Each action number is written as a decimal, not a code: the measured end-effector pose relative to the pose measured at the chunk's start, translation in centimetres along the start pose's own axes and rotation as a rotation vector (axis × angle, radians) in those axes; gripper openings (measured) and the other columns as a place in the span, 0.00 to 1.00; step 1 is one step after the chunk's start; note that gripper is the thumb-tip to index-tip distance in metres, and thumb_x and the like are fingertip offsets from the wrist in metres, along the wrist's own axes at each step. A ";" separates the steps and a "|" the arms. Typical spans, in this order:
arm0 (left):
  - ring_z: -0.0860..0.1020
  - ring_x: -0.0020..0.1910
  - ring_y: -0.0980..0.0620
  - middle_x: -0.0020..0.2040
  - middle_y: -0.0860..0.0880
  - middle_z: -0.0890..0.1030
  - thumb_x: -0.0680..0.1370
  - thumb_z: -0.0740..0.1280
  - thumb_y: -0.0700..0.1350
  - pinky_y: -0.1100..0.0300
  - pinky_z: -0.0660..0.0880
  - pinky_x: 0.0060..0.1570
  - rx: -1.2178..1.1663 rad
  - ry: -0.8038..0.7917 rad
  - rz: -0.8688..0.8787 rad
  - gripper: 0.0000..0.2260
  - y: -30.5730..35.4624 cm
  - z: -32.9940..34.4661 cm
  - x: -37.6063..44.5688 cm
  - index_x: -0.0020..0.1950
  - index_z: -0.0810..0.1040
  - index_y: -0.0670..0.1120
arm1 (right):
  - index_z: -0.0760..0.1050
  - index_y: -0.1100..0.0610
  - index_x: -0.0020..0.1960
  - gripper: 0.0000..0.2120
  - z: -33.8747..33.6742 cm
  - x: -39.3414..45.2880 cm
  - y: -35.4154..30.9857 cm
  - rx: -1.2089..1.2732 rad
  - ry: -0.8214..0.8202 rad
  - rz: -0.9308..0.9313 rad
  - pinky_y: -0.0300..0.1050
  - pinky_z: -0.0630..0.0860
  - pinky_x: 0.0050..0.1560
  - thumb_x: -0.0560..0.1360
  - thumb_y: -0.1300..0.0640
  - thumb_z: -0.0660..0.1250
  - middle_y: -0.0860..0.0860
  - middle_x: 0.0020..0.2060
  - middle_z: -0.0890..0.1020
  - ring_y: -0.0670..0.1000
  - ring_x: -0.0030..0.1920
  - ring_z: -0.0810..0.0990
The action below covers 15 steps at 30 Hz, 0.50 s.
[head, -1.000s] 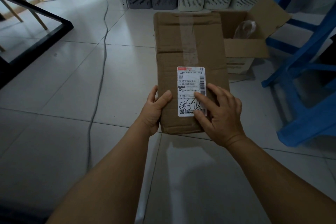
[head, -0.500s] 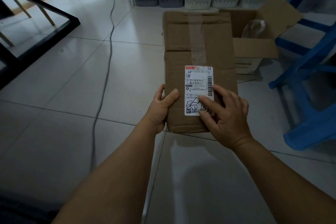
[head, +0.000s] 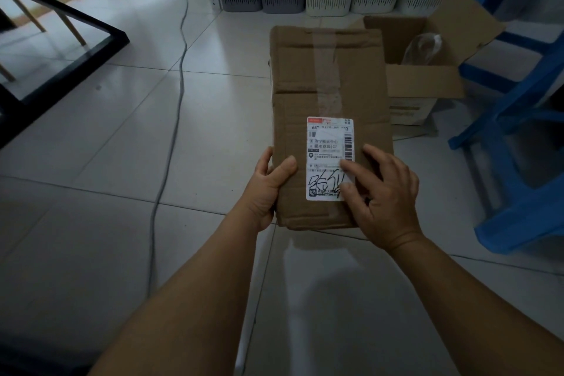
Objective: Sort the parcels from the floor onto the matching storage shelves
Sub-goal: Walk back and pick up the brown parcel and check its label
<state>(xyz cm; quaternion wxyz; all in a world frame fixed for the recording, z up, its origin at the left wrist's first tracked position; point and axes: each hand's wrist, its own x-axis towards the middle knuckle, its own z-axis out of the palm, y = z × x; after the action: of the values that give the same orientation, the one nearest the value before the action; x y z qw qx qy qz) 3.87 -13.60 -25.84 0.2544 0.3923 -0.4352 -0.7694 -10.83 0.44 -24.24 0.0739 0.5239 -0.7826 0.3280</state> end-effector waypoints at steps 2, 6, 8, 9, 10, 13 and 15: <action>0.82 0.62 0.37 0.67 0.39 0.82 0.71 0.73 0.50 0.44 0.84 0.54 0.004 -0.002 -0.002 0.39 0.0 0.1 0.0 0.81 0.63 0.50 | 0.81 0.51 0.60 0.22 0.1 0.1 0.0 0.020 0.009 0.020 0.52 0.57 0.61 0.74 0.42 0.59 0.57 0.66 0.75 0.56 0.65 0.66; 0.82 0.64 0.36 0.68 0.39 0.81 0.66 0.78 0.53 0.38 0.80 0.60 -0.003 0.017 -0.013 0.48 0.2 0.3 0.0 0.82 0.60 0.50 | 0.73 0.51 0.69 0.28 -0.3 1.4 -0.5 0.108 0.016 0.177 0.56 0.57 0.67 0.73 0.40 0.55 0.56 0.73 0.67 0.57 0.72 0.62; 0.82 0.64 0.37 0.68 0.39 0.81 0.63 0.78 0.54 0.36 0.78 0.63 -0.018 0.028 -0.026 0.51 0.6 0.5 0.0 0.83 0.59 0.51 | 0.64 0.50 0.75 0.31 -0.7 2.7 -0.8 0.195 0.028 0.306 0.56 0.57 0.71 0.74 0.41 0.56 0.55 0.77 0.59 0.56 0.75 0.57; 0.82 0.64 0.37 0.68 0.39 0.81 0.63 0.78 0.54 0.37 0.78 0.63 -0.017 0.031 -0.033 0.51 0.8 0.7 0.0 0.83 0.60 0.51 | 0.59 0.51 0.77 0.32 -0.9 3.3 -0.9 0.240 0.033 0.362 0.55 0.58 0.71 0.75 0.43 0.58 0.55 0.78 0.56 0.56 0.76 0.56; 0.82 0.63 0.37 0.67 0.39 0.82 0.65 0.78 0.53 0.37 0.79 0.62 -0.013 0.036 -0.037 0.49 1.0 0.9 -0.1 0.83 0.60 0.51 | 0.56 0.52 0.78 0.32 -1.0 3.7 -1.1 0.269 0.030 0.403 0.54 0.59 0.71 0.77 0.45 0.60 0.55 0.78 0.54 0.56 0.76 0.56; 0.83 0.61 0.38 0.66 0.40 0.82 0.68 0.75 0.51 0.39 0.80 0.60 0.011 0.079 -0.049 0.45 2.0 1.8 -0.9 0.82 0.59 0.52 | 0.51 0.56 0.78 0.35 -1.8 4.2 -2.0 0.257 -0.008 0.478 0.53 0.60 0.71 0.78 0.48 0.63 0.56 0.78 0.54 0.55 0.76 0.57; 0.83 0.61 0.39 0.68 0.40 0.80 0.68 0.75 0.51 0.40 0.80 0.60 0.010 0.119 -0.087 0.46 3.5 2.8 -2.4 0.82 0.58 0.52 | 0.50 0.57 0.78 0.35 -3.2 4.5 -2.6 0.248 -0.021 0.531 0.52 0.60 0.70 0.78 0.48 0.62 0.56 0.78 0.55 0.55 0.75 0.58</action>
<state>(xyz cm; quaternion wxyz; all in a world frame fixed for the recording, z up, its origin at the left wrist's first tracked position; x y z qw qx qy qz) 3.07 -12.21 -21.04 0.2442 0.4570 -0.4059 -0.7528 -11.26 -1.82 -18.55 -0.0873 0.3094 -0.8470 0.4235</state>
